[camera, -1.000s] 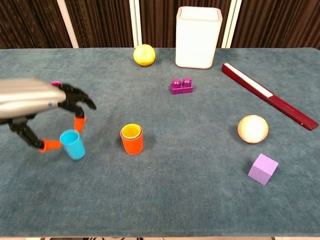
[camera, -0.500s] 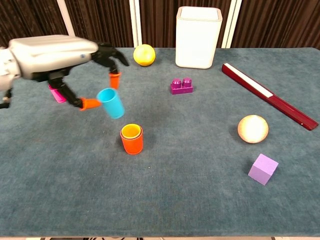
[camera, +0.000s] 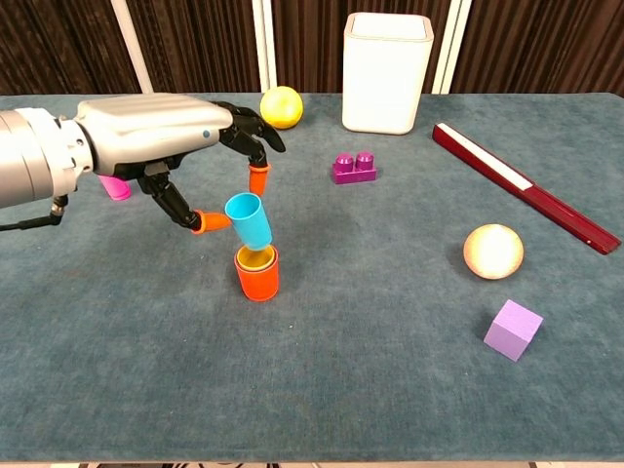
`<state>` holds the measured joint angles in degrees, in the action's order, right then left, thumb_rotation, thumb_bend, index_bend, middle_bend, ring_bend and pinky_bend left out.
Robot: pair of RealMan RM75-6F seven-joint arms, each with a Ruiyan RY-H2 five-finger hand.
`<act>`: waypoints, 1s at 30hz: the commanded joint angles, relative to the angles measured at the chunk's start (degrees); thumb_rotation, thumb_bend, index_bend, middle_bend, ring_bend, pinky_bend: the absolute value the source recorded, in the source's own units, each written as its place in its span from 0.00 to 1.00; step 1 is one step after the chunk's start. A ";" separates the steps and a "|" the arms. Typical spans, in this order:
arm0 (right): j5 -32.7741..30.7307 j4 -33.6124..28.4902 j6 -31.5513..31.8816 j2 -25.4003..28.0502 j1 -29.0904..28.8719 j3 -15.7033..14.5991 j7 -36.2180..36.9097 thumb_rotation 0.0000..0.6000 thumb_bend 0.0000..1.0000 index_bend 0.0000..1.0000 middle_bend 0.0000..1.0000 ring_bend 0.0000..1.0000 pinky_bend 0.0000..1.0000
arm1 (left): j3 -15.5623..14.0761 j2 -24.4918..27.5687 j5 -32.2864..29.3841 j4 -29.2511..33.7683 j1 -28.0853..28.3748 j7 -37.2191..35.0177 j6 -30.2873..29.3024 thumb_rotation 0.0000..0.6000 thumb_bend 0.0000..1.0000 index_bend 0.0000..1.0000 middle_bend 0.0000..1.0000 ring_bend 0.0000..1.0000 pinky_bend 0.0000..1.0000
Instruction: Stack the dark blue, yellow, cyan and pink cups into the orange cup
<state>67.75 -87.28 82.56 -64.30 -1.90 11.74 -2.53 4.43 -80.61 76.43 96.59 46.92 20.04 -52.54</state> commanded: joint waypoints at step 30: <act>-0.14 -0.60 0.54 0.42 0.33 0.27 0.40 1.00 0.42 0.04 0.00 0.04 0.02 | -1.31 -1.92 -4.25 -0.71 0.13 7.05 1.51 1.00 0.32 0.16 0.09 0.00 0.00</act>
<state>67.61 -87.88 83.10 -63.87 -1.57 12.01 -2.14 3.16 -82.47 72.84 95.73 46.97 26.49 -51.35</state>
